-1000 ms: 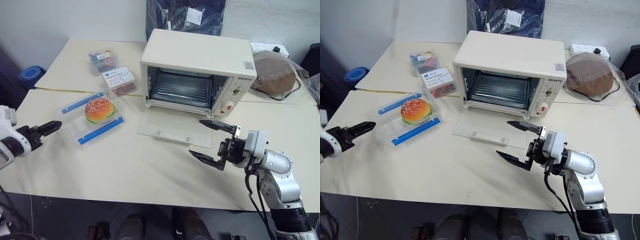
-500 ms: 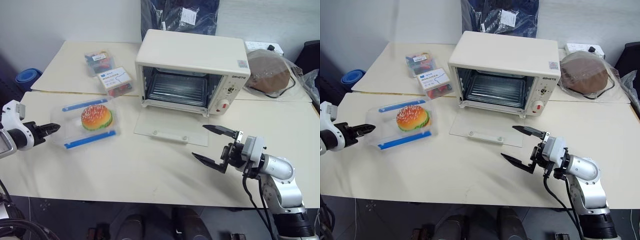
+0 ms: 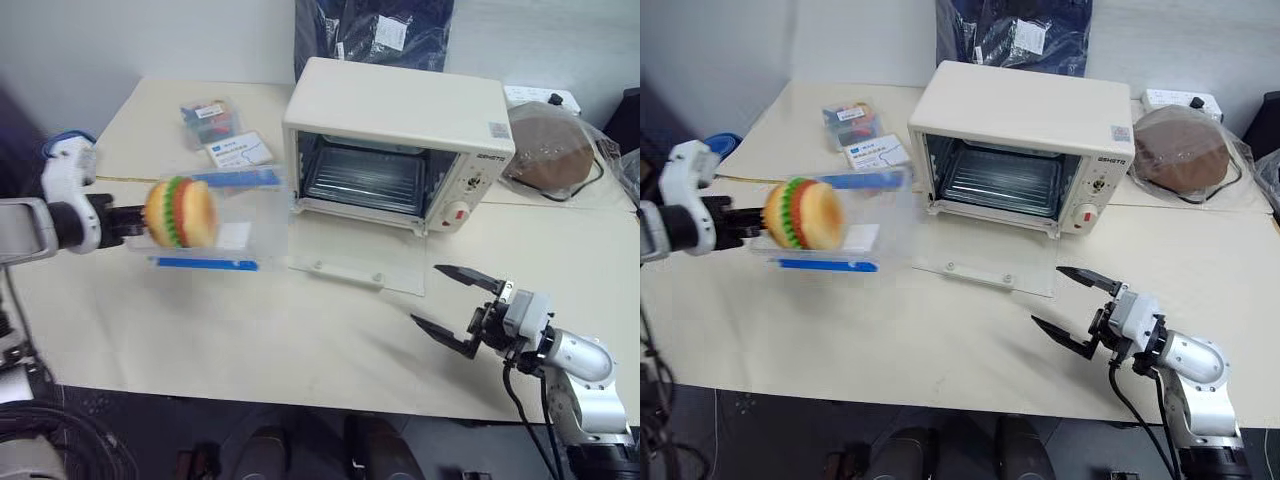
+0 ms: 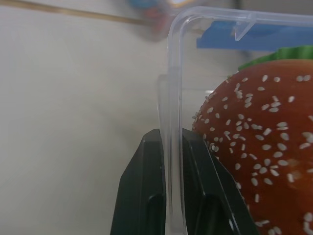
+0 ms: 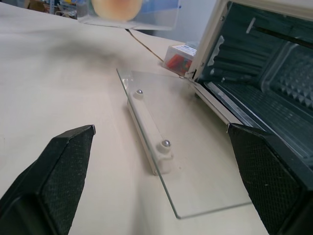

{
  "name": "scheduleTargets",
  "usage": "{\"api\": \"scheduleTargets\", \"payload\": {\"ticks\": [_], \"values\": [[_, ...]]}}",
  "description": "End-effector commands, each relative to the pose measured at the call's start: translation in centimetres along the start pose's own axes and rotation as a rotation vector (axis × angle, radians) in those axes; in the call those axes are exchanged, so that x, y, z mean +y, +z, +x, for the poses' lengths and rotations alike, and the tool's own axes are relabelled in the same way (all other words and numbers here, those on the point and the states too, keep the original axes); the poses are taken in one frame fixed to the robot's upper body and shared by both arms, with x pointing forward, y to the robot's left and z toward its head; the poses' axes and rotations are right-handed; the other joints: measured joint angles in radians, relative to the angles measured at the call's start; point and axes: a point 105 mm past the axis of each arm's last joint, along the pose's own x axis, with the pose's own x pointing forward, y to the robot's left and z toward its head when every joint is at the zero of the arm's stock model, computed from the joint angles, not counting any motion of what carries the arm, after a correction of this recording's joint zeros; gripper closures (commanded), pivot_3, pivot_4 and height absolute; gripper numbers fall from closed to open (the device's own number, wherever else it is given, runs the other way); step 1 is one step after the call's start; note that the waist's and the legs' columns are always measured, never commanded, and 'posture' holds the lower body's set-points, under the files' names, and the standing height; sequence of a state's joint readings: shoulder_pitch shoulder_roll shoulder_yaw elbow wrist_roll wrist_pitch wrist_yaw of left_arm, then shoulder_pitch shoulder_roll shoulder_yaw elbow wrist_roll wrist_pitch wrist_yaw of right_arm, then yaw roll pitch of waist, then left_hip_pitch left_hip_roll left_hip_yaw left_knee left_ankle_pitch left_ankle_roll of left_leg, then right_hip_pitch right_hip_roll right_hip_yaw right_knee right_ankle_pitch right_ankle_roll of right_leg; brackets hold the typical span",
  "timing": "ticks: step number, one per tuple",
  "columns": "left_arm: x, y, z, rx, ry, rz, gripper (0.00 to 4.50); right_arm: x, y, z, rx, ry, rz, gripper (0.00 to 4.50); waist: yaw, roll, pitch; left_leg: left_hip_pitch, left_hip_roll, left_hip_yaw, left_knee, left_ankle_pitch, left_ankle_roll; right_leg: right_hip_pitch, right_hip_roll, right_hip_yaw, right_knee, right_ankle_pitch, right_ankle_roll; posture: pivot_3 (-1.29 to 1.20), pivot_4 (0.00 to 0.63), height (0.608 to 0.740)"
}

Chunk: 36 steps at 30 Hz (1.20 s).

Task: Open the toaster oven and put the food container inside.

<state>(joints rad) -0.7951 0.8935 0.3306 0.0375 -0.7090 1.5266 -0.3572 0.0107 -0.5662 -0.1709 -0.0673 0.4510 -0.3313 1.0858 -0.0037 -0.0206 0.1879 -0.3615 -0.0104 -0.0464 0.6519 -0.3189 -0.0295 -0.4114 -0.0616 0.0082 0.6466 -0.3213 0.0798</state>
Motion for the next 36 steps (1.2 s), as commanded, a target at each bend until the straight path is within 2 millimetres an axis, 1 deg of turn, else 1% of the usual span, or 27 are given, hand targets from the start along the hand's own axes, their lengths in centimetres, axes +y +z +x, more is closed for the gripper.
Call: {"api": "scheduleTargets", "payload": {"ticks": [1,5,7,8,10,12,16,19,21,22,24,26,27,28,29,30,32,33,35,36], "values": [[-2.8,1.6,1.1,-0.020,-0.028,0.073,4.31,-0.5,1.0,-1.0,0.012,-0.044,-0.044,0.00,0.000,0.000,0.000,0.000,0.000,0.000,0.000,0.000,0.000,0.000,0.000,0.000,0.000,0.000,0.000,0.00,0.150,0.740],[-5.8,2.1,3.9,-0.011,-0.088,0.128,4.31,0.0,1.4,-1.3,0.027,-0.070,-0.042,0.00,0.000,0.000,0.000,0.000,0.000,0.001,0.001,0.000,0.000,0.000,0.001,0.001,0.001,0.000,0.000,0.00,0.150,0.740],[-6.9,2.2,5.1,-0.007,-0.112,0.132,4.31,0.3,1.6,-1.4,0.030,-0.083,-0.039,0.00,0.000,0.000,0.000,0.000,0.000,0.002,0.002,0.000,-0.001,0.000,0.001,0.001,0.001,0.000,0.000,0.00,0.150,0.740],[-7.3,2.2,5.6,-0.001,-0.114,0.143,4.31,0.6,1.8,-1.4,0.032,-0.087,-0.038,0.00,0.001,0.000,0.000,0.000,0.000,0.002,0.002,0.000,-0.001,0.000,0.001,0.001,0.001,0.000,0.000,0.00,0.150,0.740],[-7.2,1.7,6.7,0.051,-0.070,0.168,4.31,0.9,1.9,-1.6,0.035,-0.102,-0.034,0.00,0.000,0.000,0.000,0.000,0.000,0.002,0.002,0.001,-0.001,0.000,0.001,0.001,0.001,0.000,0.000,0.00,0.150,0.740],[-7.8,1.9,7.7,0.047,-0.076,0.169,4.31,1.2,2.0,-1.8,0.039,-0.119,-0.028,0.00,-0.001,0.000,0.000,0.000,0.000,0.002,0.002,0.001,-0.001,0.000,0.002,0.002,0.001,0.000,0.000,0.00,0.150,0.740],[-9.2,2.2,9.0,0.029,-0.097,0.163,4.31,1.8,1.7,-2.3,0.048,-0.141,-0.016,0.00,0.005,0.000,0.000,0.000,0.000,0.002,0.003,0.001,-0.001,0.000,0.002,0.001,0.002,0.000,0.000,0.00,0.150,0.740],[-10.1,1.9,9.9,0.044,-0.119,0.144,4.31,2.1,1.3,-2.6,0.050,-0.159,-0.008,0.00,0.006,0.000,0.000,-0.002,0.000,0.001,0.005,0.001,-0.001,0.000,0.002,0.001,0.001,0.000,0.001,0.00,0.150,0.740],[-10.8,1.7,10.3,0.045,-0.137,0.144,3.65,2.2,1.1,-2.6,0.048,-0.167,-0.006,0.00,0.006,0.000,0.000,-0.002,0.000,0.001,0.006,0.001,-0.001,0.000,0.002,0.001,0.001,0.000,0.001,0.00,0.150,0.740],[-11.1,1.7,10.5,0.045,-0.144,0.137,3.46,2.2,0.9,-2.6,0.047,-0.169,-0.005,0.00,0.005,0.000,0.000,-0.002,0.000,0.001,0.006,0.001,-0.001,0.000,0.002,0.001,0.002,0.000,0.001,0.00,0.150,0.740],[-11.1,1.6,10.7,0.045,-0.137,0.135,2.82,2.2,0.8,-2.6,0.043,-0.172,-0.005,0.00,0.005,0.000,0.000,-0.002,0.000,0.001,0.007,0.001,-0.001,0.000,0.002,0.001,0.002,0.000,0.001,0.00,0.150,0.740],[-11.0,2.0,10.6,0.030,-0.128,0.132,2.18,2.2,0.6,-2.5,0.038,-0.171,-0.003,0.00,0.000,0.000,0.000,-0.002,0.000,0.002,0.007,0.001,-0.001,0.000,0.002,0.001,0.003,0.000,0.001,0.00,0.150,0.740],[-11.2,2.7,10.2,-0.012,-0.149,0.122,1.86,2.2,0.6,-2.3,0.035,-0.167,0.000,0.00,0.000,0.000,0.000,-0.002,0.000,0.002,0.007,0.001,-0.001,-0.001,0.002,0.001,0.004,0.000,0.001,0.00,0.150,0.740],[-11.0,3.5,9.6,-0.055,-0.158,0.101,1.51,2.2,0.6,-2.2,0.033,-0.162,0.006,0.00,-0.001,0.000,0.000,-0.001,0.000,0.002,0.007,0.001,-0.001,-0.001,0.002,0.001,0.004,0.000,0.001,0.00,0.150,0.740],[-10.9,4.0,9.2,-0.084,-0.163,0.085,1.25,2.3,0.5,-2.2,0.032,-0.158,0.010,0.00,-0.001,0.000,0.000,-0.001,0.000,0.002,0.007,0.001,-0.001,-0.001,0.002,0.001,0.005,0.000,0.001,0.00,0.150,0.740],[-10.2,4.5,8.4,-0.123,-0.172,0.094,0.93,2.4,0.7,-2.0,0.030,-0.142,0.018,0.00,-0.001,0.000,0.000,-0.001,0.000,0.002,0.007,0.001,-0.001,-0.001,0.002,0.001,0.005,0.000,0.001,0.00,0.150,0.740],[-9.2,4.9,6.9,-0.171,-0.212,0.115,0.93,2.8,1.0,-1.7,0.038,-0.097,0.050,0.00,-0.004,0.000,0.000,-0.001,0.001,0.003,0.007,0.001,-0.002,-0.001,0.002,0.001,0.005,0.000,0.001,0.00,0.150,0.740],[-8.8,4.7,6.2,-0.172,-0.231,0.134,0.93,3.0,1.2,-1.5,0.040,-0.070,0.064,0.00,-0.004,0.000,0.000,-0.001,0.001,0.003,0.007,0.001,-0.002,-0.001,0.002,0.001,0.006,0.000,0.001,0.00,0.150,0.740],[-7.4,3.4,4.4,-0.137,-0.270,0.244,0.93,4.3,1.6,-1.1,0.074,0.031,0.149,0.00,-0.010,0.001,0.000,0.000,0.001,0.004,0.007,0.001,-0.002,-0.001,0.002,0.001,0.006,0.000,0.001,0.00,0.150,0.740],[-7.1,2.8,3.8,-0.114,-0.288,0.290,0.93,4.8,1.7,-1.0,0.094,0.069,0.178,0.00,-0.013,0.001,0.001,0.001,0.001,0.004,0.006,0.001,-0.002,-0.001,0.002,0.003,0.006,0.000,0.001,0.00,0.150,0.740]]}}
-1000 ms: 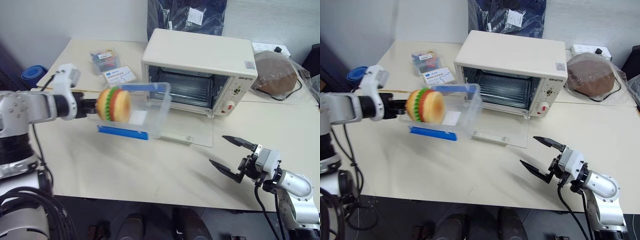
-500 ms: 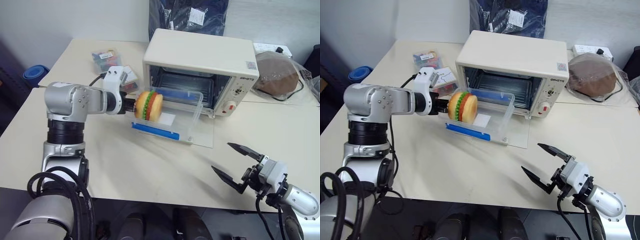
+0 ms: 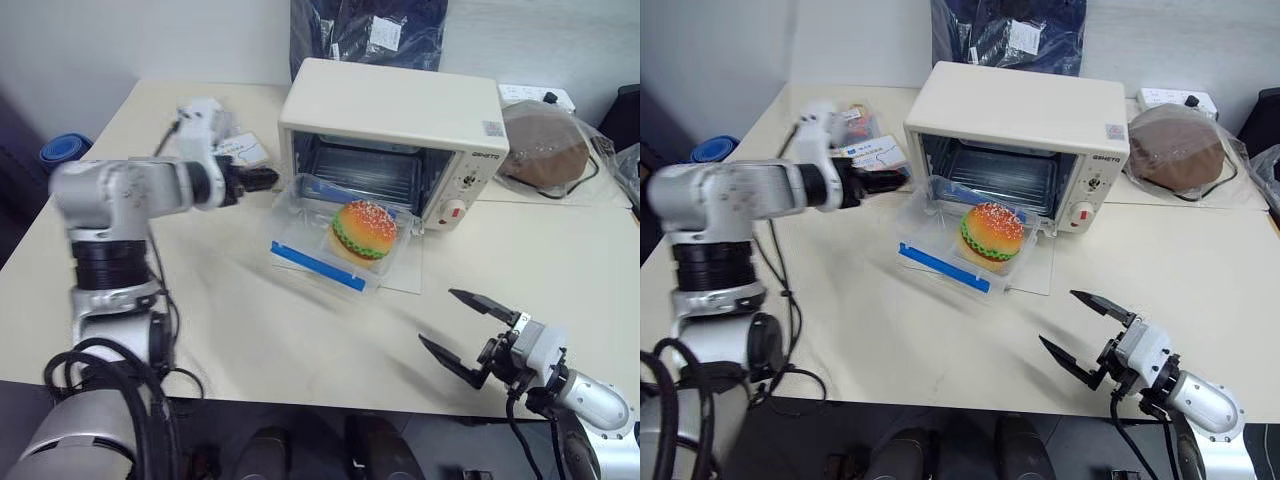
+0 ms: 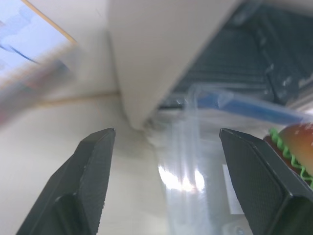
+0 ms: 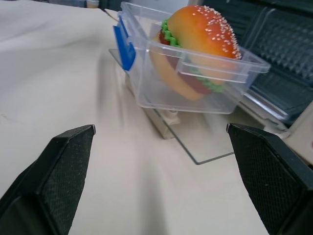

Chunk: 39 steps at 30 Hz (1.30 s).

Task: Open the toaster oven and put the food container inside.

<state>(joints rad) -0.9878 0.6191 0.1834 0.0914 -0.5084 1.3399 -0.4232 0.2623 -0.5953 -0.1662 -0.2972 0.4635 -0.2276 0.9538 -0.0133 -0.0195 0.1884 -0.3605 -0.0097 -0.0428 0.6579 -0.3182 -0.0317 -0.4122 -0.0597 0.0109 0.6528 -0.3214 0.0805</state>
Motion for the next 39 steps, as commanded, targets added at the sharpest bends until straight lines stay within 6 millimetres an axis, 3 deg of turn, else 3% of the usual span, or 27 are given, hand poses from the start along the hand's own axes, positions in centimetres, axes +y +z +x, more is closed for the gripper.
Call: {"api": "scheduleTargets", "payload": {"ticks": [1,4,10,13,15,21,26,34,39], "values": [[-0.5,-1.3,-3.0,0.030,-0.151,0.217,1.11,2.1,1.2,0.7,0.045,0.163,0.090,0.19,-0.003,0.000,0.000,0.000,0.000,0.000,0.000,0.000,0.000,0.000,0.000,0.001,0.000,0.000,0.000,0.00,0.150,0.740],[-0.4,-4.2,-4.4,0.097,-0.258,0.379,1.78,3.4,1.1,1.8,0.115,0.247,0.136,0.89,-0.003,0.000,0.000,0.001,0.001,-0.002,0.000,0.000,-0.001,0.002,0.000,0.000,-0.001,-0.001,-0.002,0.00,0.150,0.740],[-2.9,-9.6,-2.7,0.101,-0.475,0.524,3.66,3.5,0.9,5.5,0.120,0.310,0.111,2.95,0.021,0.000,0.000,0.000,0.001,-0.003,0.002,-0.002,0.004,0.004,-0.001,-0.001,-0.003,-0.001,-0.002,0.00,0.150,0.740],[-3.5,-10.4,-0.6,0.060,-0.482,0.531,4.50,2.7,1.1,7.5,0.106,0.308,0.085,4.01,0.025,0.000,0.000,-0.003,0.001,-0.003,0.003,-0.002,0.004,0.002,-0.001,-0.002,-0.005,-0.001,-0.002,0.00,0.150,0.740],[-3.8,-10.3,0.4,0.028,-0.475,0.513,4.50,1.7,1.4,8.5,0.098,0.266,0.074,4.47,0.026,0.000,0.000,-0.009,0.001,-0.005,0.006,-0.002,0.004,-0.002,-0.001,-0.003,-0.004,-0.001,-0.002,0.00,0.150,0.740],[-5.1,-9.6,2.9,-0.054,-0.451,0.482,4.50,-1.7,1.8,9.9,0.102,0.135,0.020,4.47,0.026,0.000,0.000,-0.010,0.000,-0.004,0.007,-0.003,0.005,-0.002,-0.001,-0.004,-0.003,-0.001,-0.001,0.00,0.150,0.740],[-6.6,-7.8,4.8,-0.203,-0.415,0.305,4.50,-4.7,2.2,11.0,0.075,0.040,-0.041,4.47,0.022,0.000,0.000,-0.010,-0.001,-0.004,0.009,-0.003,0.006,-0.002,-0.001,-0.003,-0.001,0.000,0.000,0.00,0.150,0.740],[-6.2,-6.8,6.5,-0.276,-0.298,0.240,4.50,-9.1,0.9,13.0,0.071,-0.115,-0.128,4.47,-0.002,0.000,0.000,-0.008,0.000,-0.002,0.009,-0.002,0.005,-0.003,0.000,-0.003,0.002,0.000,0.000,0.00,0.150,0.740],[-5.7,-5.5,8.0,-0.346,-0.245,0.166,4.50,-11.9,1.1,14.6,0.032,-0.219,-0.124,4.47,-0.003,0.000,0.000,-0.009,0.000,-0.002,0.009,-0.001,0.004,-0.004,0.000,-0.003,0.002,0.000,0.000,0.00,0.150,0.740]]}}
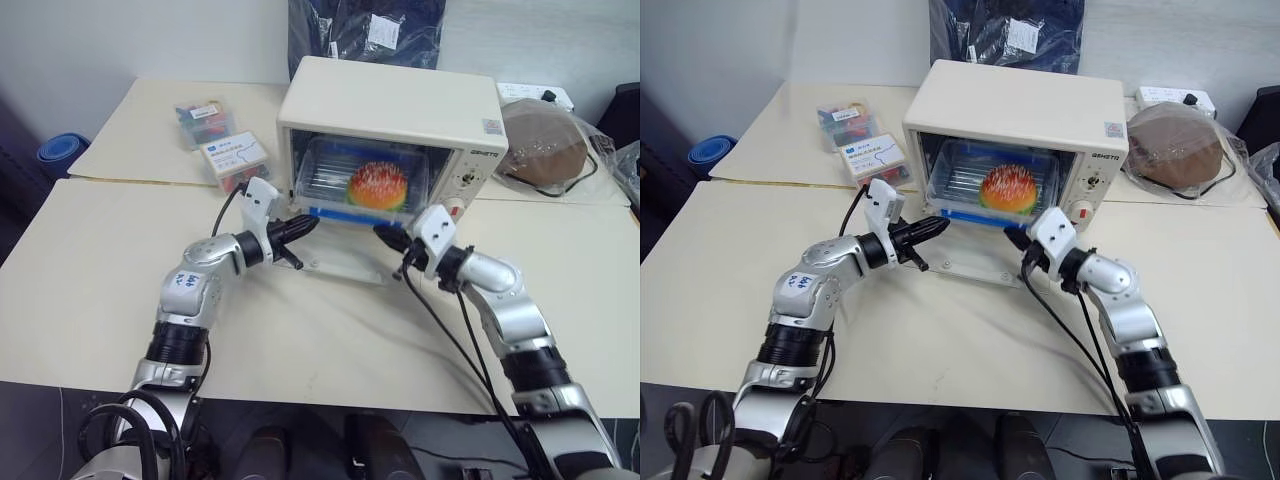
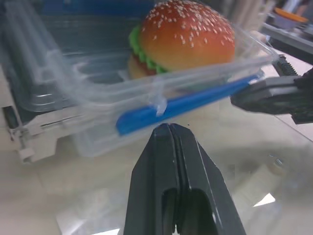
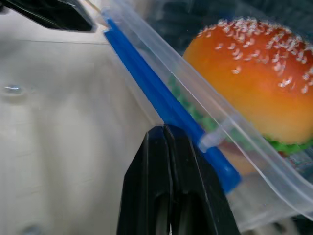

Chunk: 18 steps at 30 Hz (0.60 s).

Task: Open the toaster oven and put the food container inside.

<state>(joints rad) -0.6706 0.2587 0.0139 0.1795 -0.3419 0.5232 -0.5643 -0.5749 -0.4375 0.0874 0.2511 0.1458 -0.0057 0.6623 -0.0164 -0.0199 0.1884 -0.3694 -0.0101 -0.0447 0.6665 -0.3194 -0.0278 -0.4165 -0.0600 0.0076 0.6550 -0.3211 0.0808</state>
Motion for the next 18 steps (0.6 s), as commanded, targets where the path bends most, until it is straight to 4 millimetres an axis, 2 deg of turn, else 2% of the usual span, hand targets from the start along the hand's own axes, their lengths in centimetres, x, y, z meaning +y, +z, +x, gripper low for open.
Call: {"api": "scheduleTargets", "payload": {"ticks": [1,7,11,15,16,18], "values": [[0.9,1.6,0.7,-0.068,0.039,0.022,4.50,-1.6,0.9,0.8,-0.049,-0.063,-0.017,4.47,0.000,0.000,0.000,0.000,0.000,0.000,0.000,0.000,0.000,0.000,0.000,0.000,0.000,0.000,0.000,0.00,0.150,0.740],[2.6,1.9,1.8,-0.116,0.130,-0.005,4.50,-3.0,1.5,3.0,-0.073,-0.132,0.003,4.47,-0.009,0.000,0.000,-0.001,-0.001,0.001,0.000,0.000,0.000,-0.001,-0.001,-0.002,0.002,0.000,0.000,0.00,0.150,0.740],[2.9,2.0,1.5,-0.135,0.147,-0.016,4.50,-2.3,2.1,3.5,-0.092,-0.068,0.021,4.47,-0.012,0.000,0.000,-0.001,-0.001,0.000,-0.001,0.000,-0.001,-0.001,-0.001,-0.001,0.003,0.000,0.000,0.00,0.150,0.740],[1.9,1.7,-1.4,-0.081,0.055,0.032,4.50,-1.2,3.4,1.7,-0.116,0.136,0.052,4.47,-0.015,0.000,0.000,-0.002,0.000,0.001,-0.001,0.000,0.000,-0.002,-0.001,-0.001,0.003,0.000,0.000,0.00,0.150,0.740],[1.9,1.6,-3.8,-0.049,0.015,0.075,4.32,-1.4,3.0,0.0,-0.084,0.183,0.023,4.50,-0.014,0.000,0.000,-0.002,0.000,0.000,-0.002,0.000,-0.001,-0.002,-0.001,0.000,0.002,0.000,0.000,0.00,0.150,0.740],[1.4,1.5,-6.5,-0.002,-0.037,0.123,3.91,-1.6,2.7,-2.0,-0.040,0.234,-0.007,4.50,-0.014,0.000,0.000,-0.003,0.001,0.000,-0.003,0.000,-0.001,-0.003,0.000,0.001,0.002,0.000,0.000,0.00,0.150,0.740]]}}
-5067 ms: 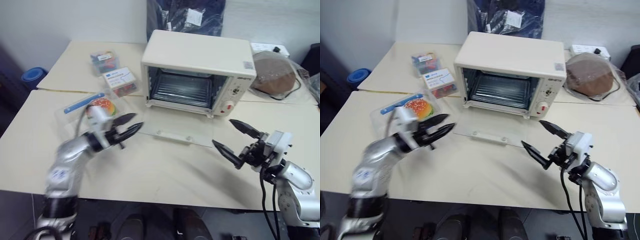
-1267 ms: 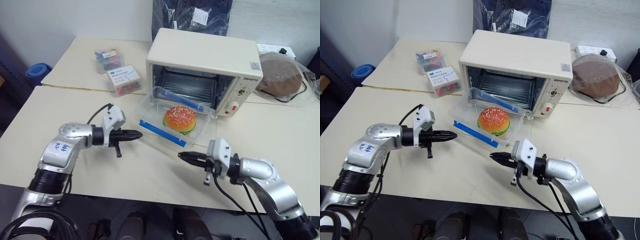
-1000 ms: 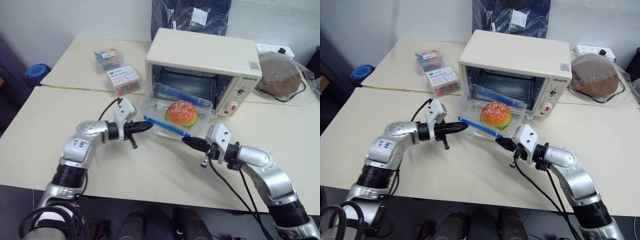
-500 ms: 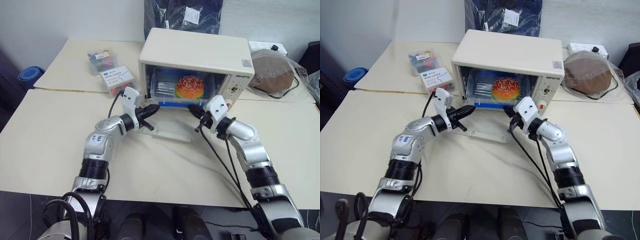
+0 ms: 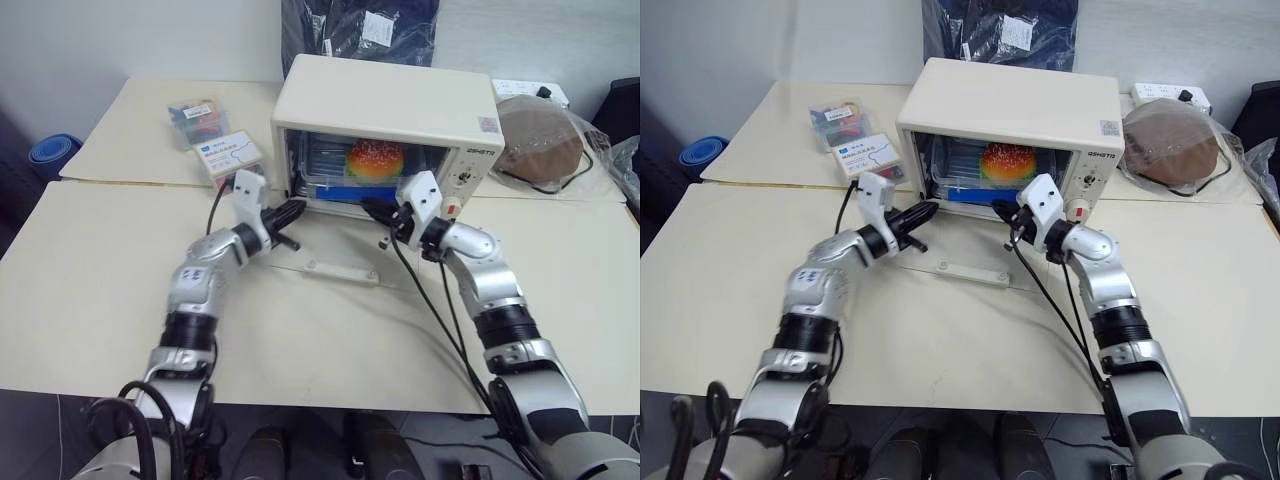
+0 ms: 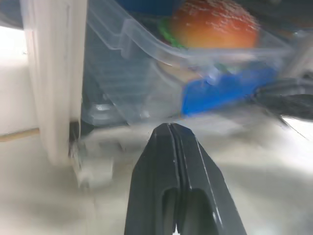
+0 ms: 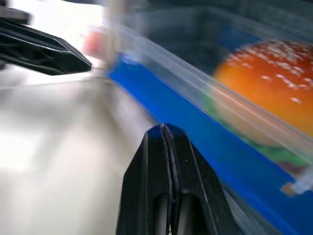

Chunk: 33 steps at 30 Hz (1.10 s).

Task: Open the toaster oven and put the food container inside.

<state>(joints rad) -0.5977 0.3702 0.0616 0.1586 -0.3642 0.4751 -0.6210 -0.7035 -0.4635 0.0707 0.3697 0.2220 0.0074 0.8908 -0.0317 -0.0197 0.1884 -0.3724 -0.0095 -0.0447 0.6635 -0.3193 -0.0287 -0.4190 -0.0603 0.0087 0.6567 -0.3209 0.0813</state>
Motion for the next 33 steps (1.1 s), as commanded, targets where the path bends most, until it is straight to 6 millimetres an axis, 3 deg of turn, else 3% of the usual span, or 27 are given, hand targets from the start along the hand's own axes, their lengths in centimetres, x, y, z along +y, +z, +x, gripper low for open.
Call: {"api": "scheduleTargets", "payload": {"ticks": [1,4,7,10,13,16,20,27,30,33], "values": [[-1.2,2.3,-5.3,-0.021,-0.142,0.109,3.61,-0.5,0.5,-4.5,0.037,0.053,-0.046,4.50,0.004,0.000,0.000,0.000,0.000,-0.001,-0.001,0.000,0.000,0.000,0.000,0.000,0.000,0.000,0.000,0.00,0.150,0.740],[-2.3,2.8,-10.2,-0.013,-0.266,0.221,2.67,-1.0,-1.3,-8.4,0.121,0.025,-0.067,4.50,0.006,0.000,0.000,0.000,0.001,-0.001,-0.001,-0.001,0.000,0.001,0.000,-0.001,-0.004,0.000,-0.001,0.00,0.150,0.740],[-3.4,2.2,-13.4,0.027,-0.402,0.248,1.79,-0.4,-3.8,-11.0,0.213,0.056,-0.085,4.50,0.007,0.002,0.001,0.005,0.001,-0.001,0.000,-0.001,0.002,0.007,-0.001,-0.001,-0.010,0.000,-0.001,0.00,0.150,0.740],[-4.2,2.1,-15.3,-0.004,-0.506,0.286,0.83,0.2,-6.5,-12.4,0.279,0.055,-0.019,4.50,0.007,0.002,0.001,0.007,0.001,-0.001,0.000,-0.003,0.006,0.010,-0.001,-0.001,-0.011,0.001,-0.002,0.00,0.150,0.740],[-4.8,2.4,-15.0,0.000,-0.548,0.234,0.03,0.5,-8.2,-12.2,0.303,0.040,0.034,4.50,0.006,0.003,0.001,0.006,0.001,-0.001,0.000,-0.003,0.005,0.009,-0.001,-0.001,-0.010,0.001,-0.002,0.00,0.150,0.740],[-5.6,3.0,-14.3,-0.042,-0.582,0.207,0.01,1.0,-8.3,-11.3,0.244,0.049,0.048,4.50,0.002,0.003,0.001,0.006,0.001,-0.001,0.000,-0.003,0.006,0.008,-0.001,-0.001,-0.009,0.001,-0.002,0.00,0.150,0.740],[-5.9,3.3,-13.4,-0.097,-0.556,0.147,0.01,0.9,-6.9,-10.1,0.083,-0.007,0.088,4.50,0.000,0.003,0.001,0.006,0.003,0.000,0.000,-0.003,0.004,0.008,0.001,-0.001,-0.009,0.001,-0.001,0.00,0.150,0.740],[-4.0,3.6,-12.4,-0.237,-0.378,0.054,0.01,1.4,-3.9,-8.8,-0.148,-0.016,0.180,4.50,0.005,0.004,0.001,0.005,0.003,-0.001,0.001,-0.002,0.003,0.007,0.001,-0.001,-0.009,0.001,-0.001,0.00,0.150,0.740],[-3.3,4.3,-11.8,-0.316,-0.271,0.038,0.01,0.4,-1.4,-8.3,-0.270,-0.083,0.212,4.50,0.003,0.004,0.001,0.005,0.003,-0.001,0.001,-0.002,0.003,0.007,0.001,-0.002,-0.009,0.001,-0.001,0.00,0.150,0.740],[-1.1,5.0,-11.6,-0.380,-0.052,0.114,0.01,-0.9,1.0,-7.7,-0.396,-0.157,0.256,4.50,0.003,0.004,0.001,0.005,0.003,-0.001,0.001,-0.002,0.002,0.007,0.001,-0.001,-0.009,0.001,-0.001,0.00,0.150,0.740]]}}
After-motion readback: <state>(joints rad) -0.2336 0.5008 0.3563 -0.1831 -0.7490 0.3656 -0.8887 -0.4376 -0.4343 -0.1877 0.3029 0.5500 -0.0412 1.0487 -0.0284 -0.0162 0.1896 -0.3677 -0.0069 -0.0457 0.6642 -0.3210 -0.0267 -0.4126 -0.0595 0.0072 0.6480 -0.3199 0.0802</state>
